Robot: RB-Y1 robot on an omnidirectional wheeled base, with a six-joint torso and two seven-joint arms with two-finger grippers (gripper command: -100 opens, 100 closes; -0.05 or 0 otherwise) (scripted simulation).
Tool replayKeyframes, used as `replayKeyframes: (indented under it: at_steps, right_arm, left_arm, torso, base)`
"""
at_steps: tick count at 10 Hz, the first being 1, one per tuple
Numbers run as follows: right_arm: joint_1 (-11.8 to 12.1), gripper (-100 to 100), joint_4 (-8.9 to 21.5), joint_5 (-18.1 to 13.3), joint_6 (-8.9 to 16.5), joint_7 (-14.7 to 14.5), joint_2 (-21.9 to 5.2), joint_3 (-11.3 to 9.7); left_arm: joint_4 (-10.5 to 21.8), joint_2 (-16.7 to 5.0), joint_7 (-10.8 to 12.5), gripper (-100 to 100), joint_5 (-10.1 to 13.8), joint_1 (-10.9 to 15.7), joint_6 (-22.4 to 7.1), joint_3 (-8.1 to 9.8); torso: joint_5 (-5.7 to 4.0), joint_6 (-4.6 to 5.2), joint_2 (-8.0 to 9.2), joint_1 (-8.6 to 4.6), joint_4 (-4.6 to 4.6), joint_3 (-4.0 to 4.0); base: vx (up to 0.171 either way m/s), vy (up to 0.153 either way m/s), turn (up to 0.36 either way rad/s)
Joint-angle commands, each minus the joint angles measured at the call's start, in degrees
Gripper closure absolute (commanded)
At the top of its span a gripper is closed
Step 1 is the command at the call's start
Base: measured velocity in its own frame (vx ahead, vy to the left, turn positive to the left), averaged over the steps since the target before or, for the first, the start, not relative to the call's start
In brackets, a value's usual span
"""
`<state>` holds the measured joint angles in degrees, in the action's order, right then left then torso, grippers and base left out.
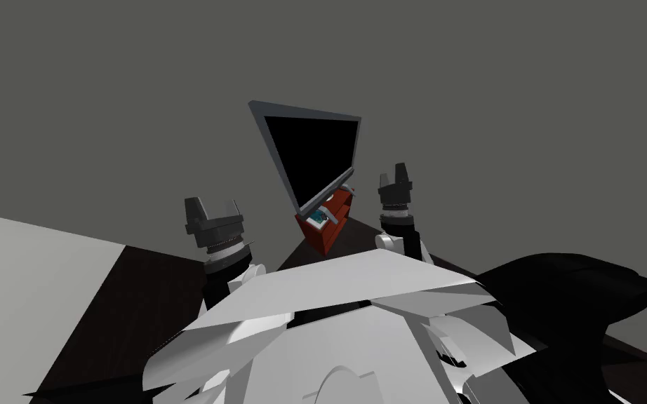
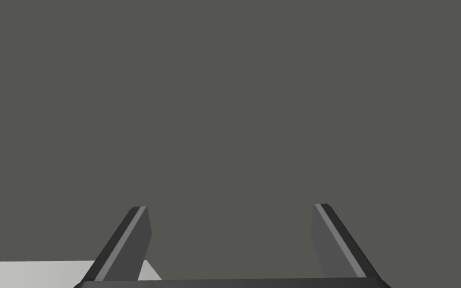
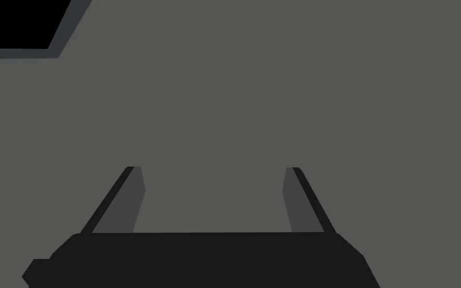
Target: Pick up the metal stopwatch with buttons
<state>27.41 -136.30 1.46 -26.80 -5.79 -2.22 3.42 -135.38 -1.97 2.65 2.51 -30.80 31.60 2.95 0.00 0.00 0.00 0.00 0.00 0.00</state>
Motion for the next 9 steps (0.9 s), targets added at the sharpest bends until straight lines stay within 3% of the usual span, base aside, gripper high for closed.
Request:
replayKeyframes:
  at_steps: [1,4,8,9]
  right_arm:
    - [1.18,-100,0.72,-1.74,0.78,-1.34,-2.16,0.23]
    - [3.93,-100,2.46,-5.7,2.57,-4.5,-5.1,0.82]
    - [9.5,-100,5.87,-12.9,6.05,-10.87,-8.77,2.11]
    - [9.5,-100,5.87,-13.41,6.05,-10.87,-8.77,2.11]
  left_arm:
    - [0.0,0.0,0.0,0,0.0,0.0,0.0,0.0]
    - [0.0,0.0,0.0,0,0.0,0.0,0.0,0.0]
    - [0.0,0.0,0.0,0,0.0,0.01,0.0,-0.01]
    - [0.0,0.0,0.0,0,0.0,0.01,0.0,-0.01]
  torso:
    - [0.0,0.0,0.0,0.0,0.0,0.0]
    - [0.03,-0.01,0.01,0.13,0.0,0.01]
    - [0.04,-0.02,0.08,0.17,0.01,0.04]
    - [0.03,-0.02,0.07,0.15,0.01,0.04]
  base:
    - [-0.002,0.019,0.151]
    - [-0.002,0.037,0.149]
    - [-0.014,0.049,0.213]
    - [-0.008,0.028,0.069]
